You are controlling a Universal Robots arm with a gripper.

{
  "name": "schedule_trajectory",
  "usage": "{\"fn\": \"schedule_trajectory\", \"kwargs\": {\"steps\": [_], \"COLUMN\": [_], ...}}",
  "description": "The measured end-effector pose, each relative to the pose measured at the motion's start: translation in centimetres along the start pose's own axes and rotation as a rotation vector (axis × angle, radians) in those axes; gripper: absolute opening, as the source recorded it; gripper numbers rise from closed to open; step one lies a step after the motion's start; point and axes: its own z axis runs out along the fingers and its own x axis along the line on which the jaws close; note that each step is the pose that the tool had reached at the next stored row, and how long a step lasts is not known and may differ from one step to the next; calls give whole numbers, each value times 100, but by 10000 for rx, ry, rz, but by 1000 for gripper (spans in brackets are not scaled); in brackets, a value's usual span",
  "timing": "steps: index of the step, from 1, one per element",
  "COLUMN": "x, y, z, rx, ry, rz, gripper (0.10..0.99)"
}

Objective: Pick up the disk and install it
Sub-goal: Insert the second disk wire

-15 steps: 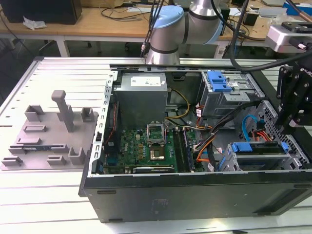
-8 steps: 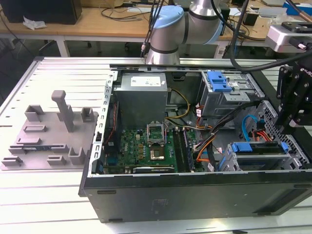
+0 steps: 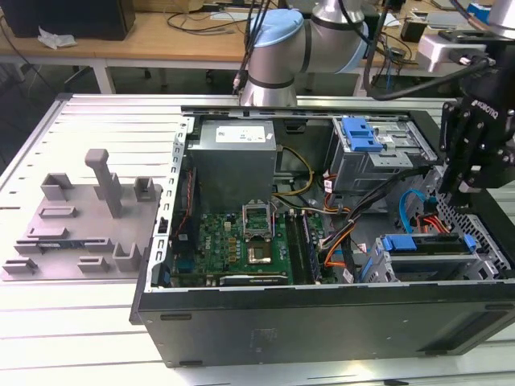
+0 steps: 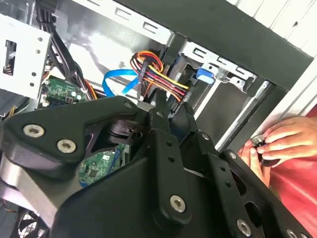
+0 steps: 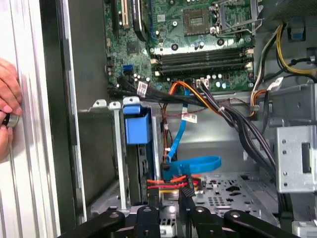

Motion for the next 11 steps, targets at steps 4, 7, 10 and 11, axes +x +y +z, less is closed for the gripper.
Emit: {"fn": "schedule_trajectory", "kwargs": {"steps": [4,7,10,11], "x": [-8,-8,-5,0], "y": [148,150,156,166], "z": [36,37,38,39], "rx": [6,8,23,31], "ry": [72,145,141,133], "rz": [0,-8,-103,-148], "gripper": [302,302,302,302]}}
